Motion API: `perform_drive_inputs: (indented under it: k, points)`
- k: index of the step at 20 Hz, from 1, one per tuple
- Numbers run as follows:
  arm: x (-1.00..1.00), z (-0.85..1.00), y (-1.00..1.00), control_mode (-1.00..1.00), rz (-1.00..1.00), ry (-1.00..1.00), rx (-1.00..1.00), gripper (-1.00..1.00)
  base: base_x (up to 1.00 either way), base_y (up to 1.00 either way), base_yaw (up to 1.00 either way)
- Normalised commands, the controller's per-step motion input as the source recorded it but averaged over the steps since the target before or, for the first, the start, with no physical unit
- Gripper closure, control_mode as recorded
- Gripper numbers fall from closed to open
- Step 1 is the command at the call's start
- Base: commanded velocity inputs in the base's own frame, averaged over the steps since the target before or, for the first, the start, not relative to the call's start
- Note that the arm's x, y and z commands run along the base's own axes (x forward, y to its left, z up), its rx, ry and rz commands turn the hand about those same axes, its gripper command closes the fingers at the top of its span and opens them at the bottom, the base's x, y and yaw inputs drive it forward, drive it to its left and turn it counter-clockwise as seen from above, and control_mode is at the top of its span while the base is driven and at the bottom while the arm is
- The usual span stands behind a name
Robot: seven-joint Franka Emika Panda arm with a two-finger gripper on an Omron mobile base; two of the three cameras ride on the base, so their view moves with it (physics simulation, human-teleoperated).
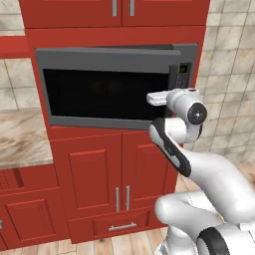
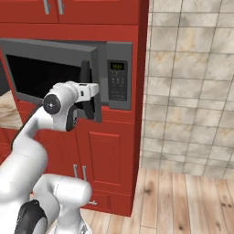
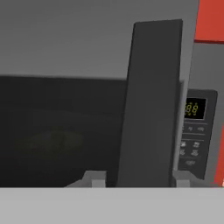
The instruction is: The microwave is finished heating the shrimp and broccoli. Take the bowl containing the food and place it on the dining counter.
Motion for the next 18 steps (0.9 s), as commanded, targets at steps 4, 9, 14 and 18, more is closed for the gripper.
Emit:
perform_drive_inputs:
  k: [4, 9, 14, 18]
  points:
    - [-1.0, 0.81, 0.85, -1.0, 0.0, -0.03, -0.03, 1.0, 0.0, 0.0, 0.0]
    - [-1.0, 0.85, 0.81, -1.0, 0.0, -0.05, -0.04, 1.0, 0.0, 0.0, 0.0]
    - [-1.0, 0.85, 0.77, -1.0, 0.0, -0.05, -0.04, 1.0, 0.0, 0.0, 0.0]
    - [-1.0, 0.7, 0.86, -1.0, 0.0, -0.04, -0.1, -1.0, 0.0, 0.0, 0.0]
